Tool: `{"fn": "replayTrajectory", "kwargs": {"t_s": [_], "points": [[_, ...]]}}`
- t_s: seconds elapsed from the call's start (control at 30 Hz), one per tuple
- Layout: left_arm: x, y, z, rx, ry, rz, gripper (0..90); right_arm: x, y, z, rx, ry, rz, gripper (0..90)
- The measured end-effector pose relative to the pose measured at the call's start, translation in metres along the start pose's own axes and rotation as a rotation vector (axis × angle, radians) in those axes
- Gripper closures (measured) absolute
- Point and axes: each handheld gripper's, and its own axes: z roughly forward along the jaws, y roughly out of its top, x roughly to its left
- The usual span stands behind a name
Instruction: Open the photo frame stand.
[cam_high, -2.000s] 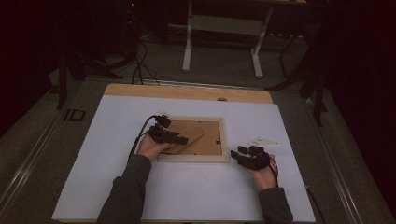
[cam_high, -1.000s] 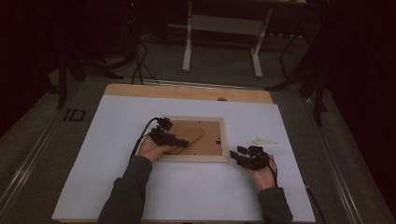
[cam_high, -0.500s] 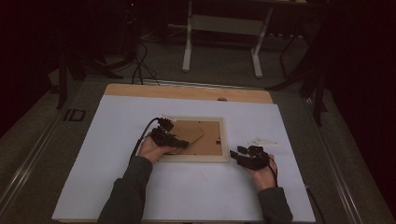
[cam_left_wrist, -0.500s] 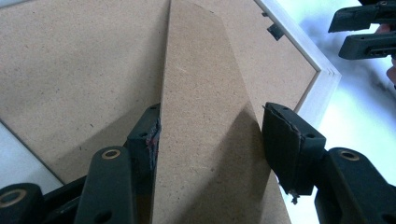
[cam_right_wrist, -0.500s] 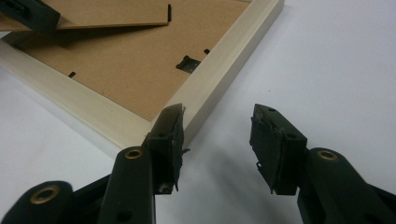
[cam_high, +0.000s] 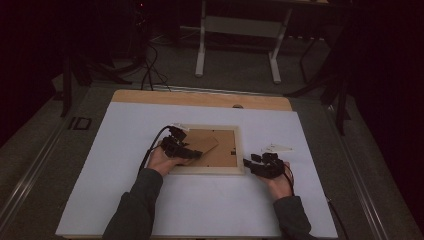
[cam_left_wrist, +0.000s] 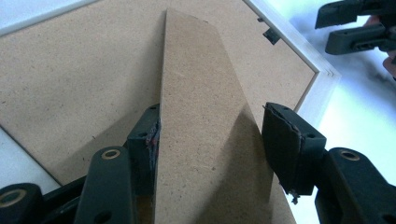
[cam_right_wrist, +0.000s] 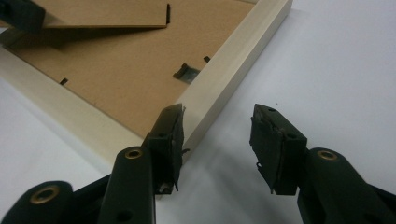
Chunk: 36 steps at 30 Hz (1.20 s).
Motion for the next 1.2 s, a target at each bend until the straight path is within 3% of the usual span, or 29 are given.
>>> {"fn": "replayTrajectory", "kwargs": {"t_s": [0.33, 0.87, 1.2], "points": [[-0.01, -0.001, -0.005, -0.025, 0.036, 0.059, 43.9, -0.012, 0.012, 0.008, 0.004, 0.009, 0.038, 53.4], [-0.021, -0.005, -0.01, -0.062, 0.077, 0.112, 43.9, -0.009, 0.038, 0.017, -0.006, 0.032, 0.04, 53.3], [-0.032, -0.007, -0.014, -0.076, 0.123, 0.17, 43.8, -0.011, 0.048, 0.025, -0.019, 0.048, 0.085, 52.8]]}}
